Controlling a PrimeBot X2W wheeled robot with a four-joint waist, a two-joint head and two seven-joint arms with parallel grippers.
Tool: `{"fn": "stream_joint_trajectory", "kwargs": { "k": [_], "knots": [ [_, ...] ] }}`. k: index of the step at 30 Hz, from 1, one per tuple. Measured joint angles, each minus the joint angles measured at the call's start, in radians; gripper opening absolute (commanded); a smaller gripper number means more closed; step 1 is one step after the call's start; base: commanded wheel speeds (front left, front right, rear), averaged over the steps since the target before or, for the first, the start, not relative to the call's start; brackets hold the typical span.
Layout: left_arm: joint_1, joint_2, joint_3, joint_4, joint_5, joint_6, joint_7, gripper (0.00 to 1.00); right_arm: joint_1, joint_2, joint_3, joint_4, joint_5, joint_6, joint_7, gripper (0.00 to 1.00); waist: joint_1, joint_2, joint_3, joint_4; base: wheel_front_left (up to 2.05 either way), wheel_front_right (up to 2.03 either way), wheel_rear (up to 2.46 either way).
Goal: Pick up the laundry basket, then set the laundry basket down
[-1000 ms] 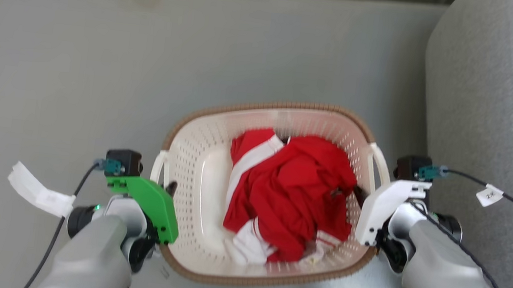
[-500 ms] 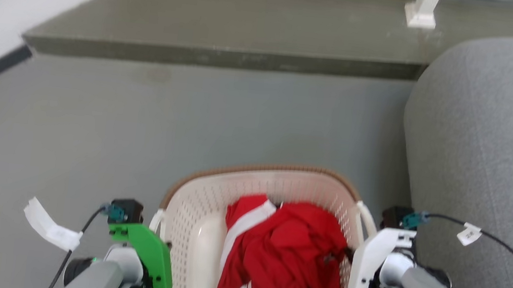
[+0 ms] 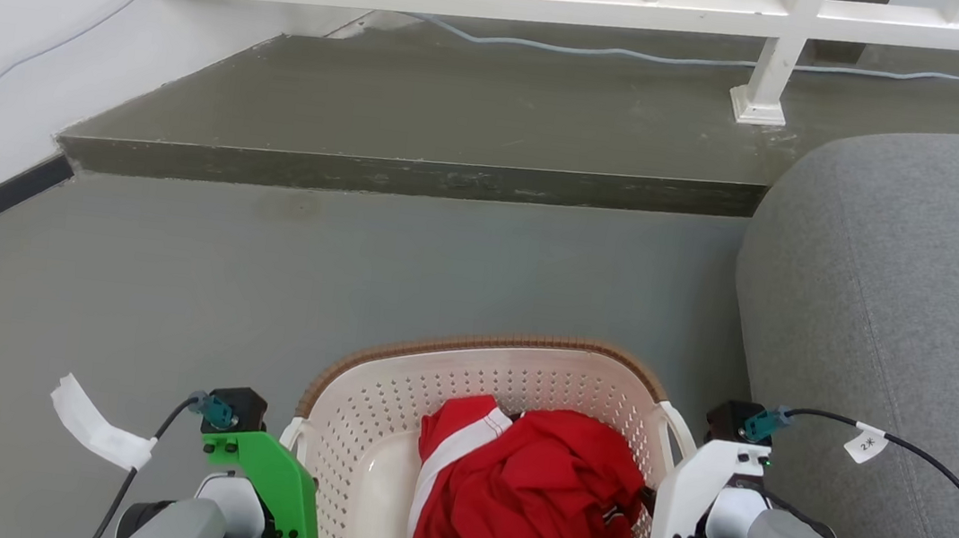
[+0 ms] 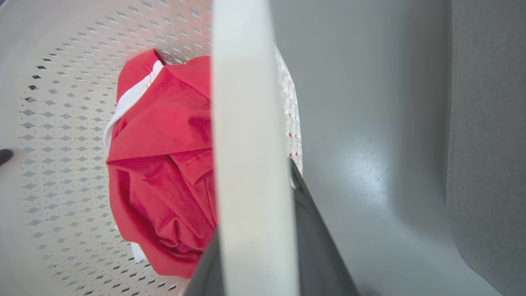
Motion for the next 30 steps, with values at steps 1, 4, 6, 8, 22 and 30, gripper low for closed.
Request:
{"fn": "stream_joint_trajectory", "kwargs": {
  "k": [1,4,6,8,22,30],
  "knots": [
    [0.0,0.0,0.0,0.001,-0.001,0.0,0.001,0.0,0.0,0.0,0.001,0.001,0.002,0.0,0.003,0.0,0.0,0.0,-0.001,-0.001,0.0,0.0,0.0],
    [0.0,0.0,0.0,0.006,-0.006,0.0,0.003,0.0,0.0,0.0,0.005,0.001,0.009,0.0,0.008,0.0,0.0,0.0,-0.004,-0.004,0.0,0.0,0.0],
    [-0.001,0.0,0.0,0.007,-0.006,0.0,0.004,0.0,0.0,0.0,0.007,0.001,0.01,0.0,0.008,0.0,0.0,0.0,-0.005,-0.007,0.0,0.0,0.0],
    [-0.001,0.0,0.0,0.007,-0.006,0.0,0.004,0.0,0.0,0.0,0.01,0.002,0.017,0.0,0.009,0.0,0.0,0.0,-0.006,-0.01,0.0,0.0,0.0],
    [-0.001,0.0,-0.007,0.009,-0.014,0.0,0.004,0.0,-0.002,-0.001,0.035,0.007,0.04,-0.001,0.016,0.0,0.0,0.0,-0.003,-0.026,0.0,0.0,0.0],
    [-0.001,0.0,-0.011,0.009,-0.016,0.0,0.004,0.0,-0.003,-0.001,0.045,0.008,0.052,-0.001,0.016,0.0,0.0,0.0,-0.001,-0.03,0.0,0.0,0.0]
  ]
}}
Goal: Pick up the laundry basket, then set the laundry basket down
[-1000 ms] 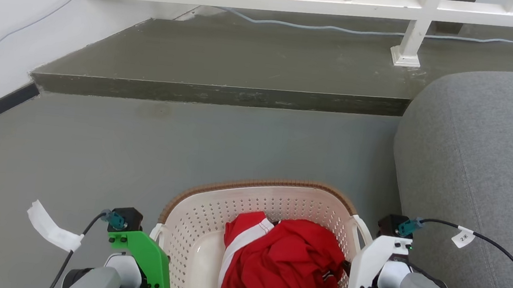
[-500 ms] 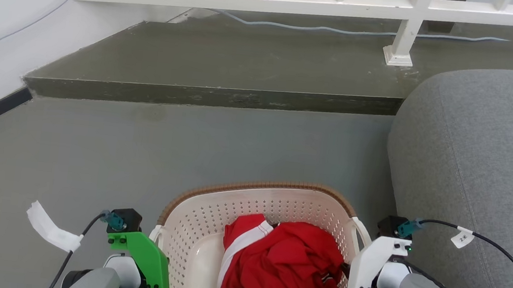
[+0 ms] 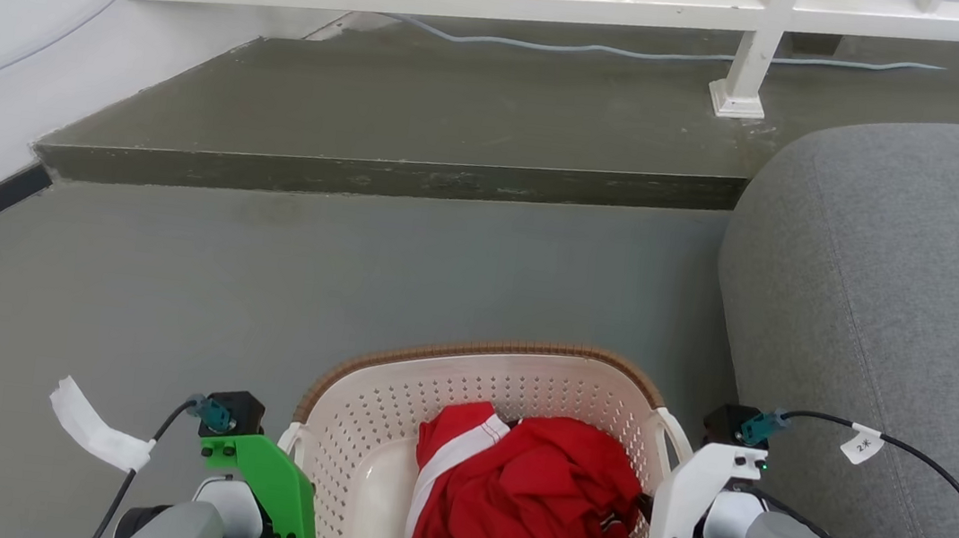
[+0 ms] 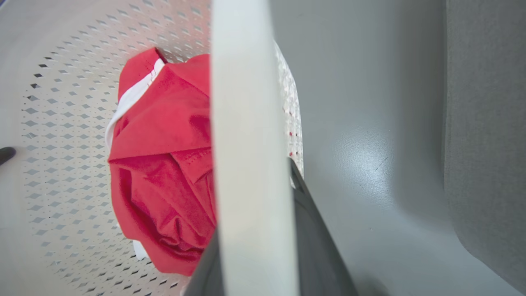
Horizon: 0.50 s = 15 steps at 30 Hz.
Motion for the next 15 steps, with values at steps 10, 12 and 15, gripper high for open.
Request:
{"fn": "stream_joint_trajectory", "kwargs": {
  "k": [10,12,15],
  "knots": [
    [-0.003,0.0,-0.002,0.0,-0.009,0.0,-0.023,0.0,-0.017,-0.002,0.011,0.001,0.009,0.0,-0.012,0.0,0.0,0.0,0.023,-0.008,0.0,0.0,0.0],
    [-0.016,0.0,0.001,0.002,-0.009,0.0,-0.032,0.0,-0.03,-0.002,0.012,0.002,0.009,0.0,-0.021,0.0,0.0,0.0,0.036,-0.01,0.0,0.0,0.0],
    [-0.037,0.0,0.006,0.005,-0.009,0.0,-0.042,0.0,-0.05,-0.004,0.012,0.003,0.009,0.0,-0.034,0.0,0.0001,0.0,0.058,-0.014,0.0,0.0,0.0]
  ]
}}
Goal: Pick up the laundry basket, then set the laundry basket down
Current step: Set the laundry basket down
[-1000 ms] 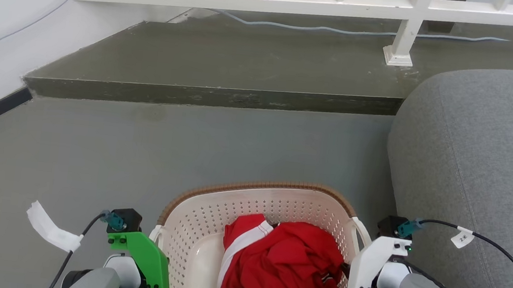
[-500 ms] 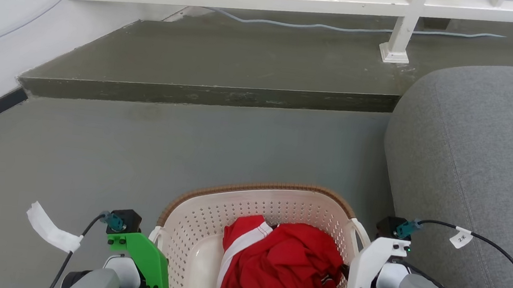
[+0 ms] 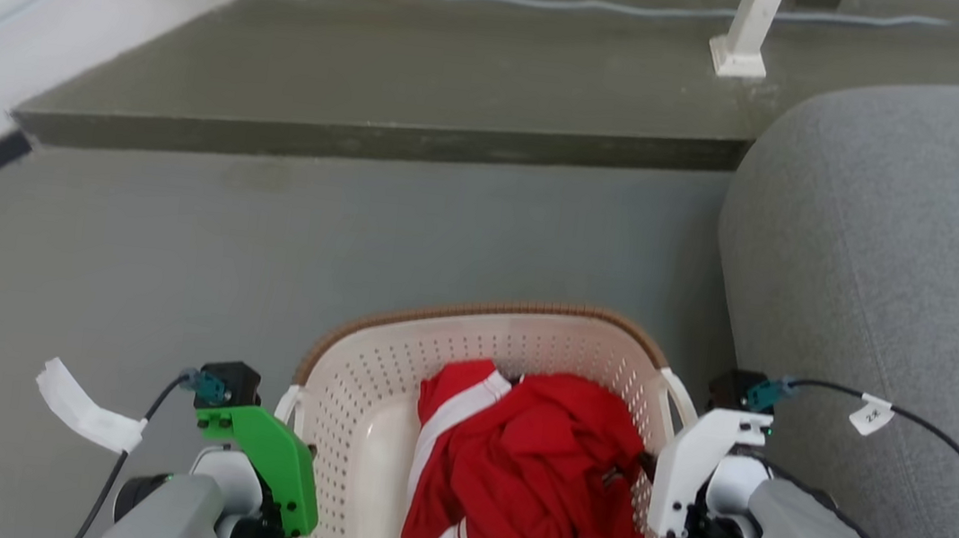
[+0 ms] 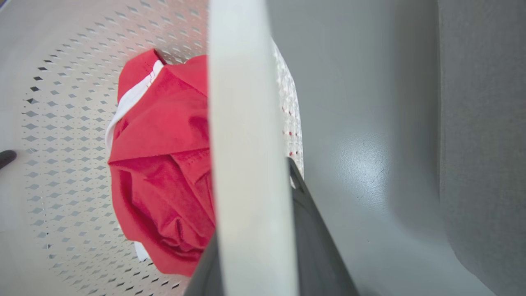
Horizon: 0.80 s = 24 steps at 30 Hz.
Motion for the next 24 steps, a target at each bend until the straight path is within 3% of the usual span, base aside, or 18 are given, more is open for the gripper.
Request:
{"fn": "stream_joint_trajectory", "kwargs": {
  "k": [24],
  "knots": [
    [-0.176,0.015,0.015,-0.016,0.014,0.0,-0.13,0.0,-0.16,0.001,-0.042,-0.003,0.006,-0.017,-0.143,0.0,0.0,0.0,0.285,-0.033,0.0,0.0,0.0]
  ]
}}
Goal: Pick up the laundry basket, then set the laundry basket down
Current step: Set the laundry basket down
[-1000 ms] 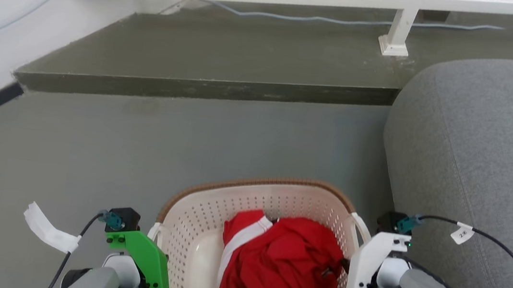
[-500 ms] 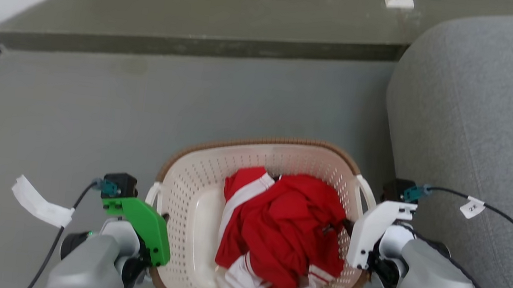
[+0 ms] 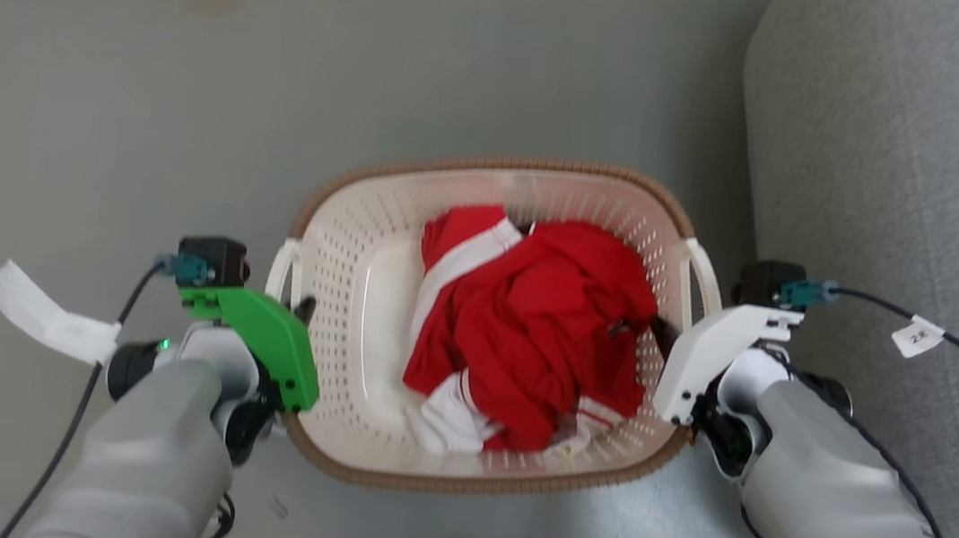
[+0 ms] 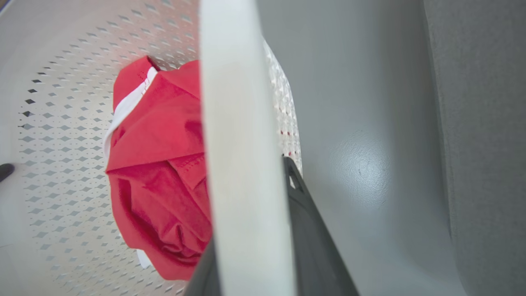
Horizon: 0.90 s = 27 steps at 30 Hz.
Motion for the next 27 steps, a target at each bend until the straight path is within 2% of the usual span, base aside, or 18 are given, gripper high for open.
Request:
{"fn": "stream_joint_trajectory", "kwargs": {
  "k": [27],
  "knots": [
    [-0.178,0.014,0.009,-0.012,0.022,0.0,-0.114,0.0,-0.174,-0.001,-0.015,0.014,-0.002,0.0,-0.132,0.0,0.0002,0.0,0.35,0.017,0.0,0.0,0.0]
  ]
}}
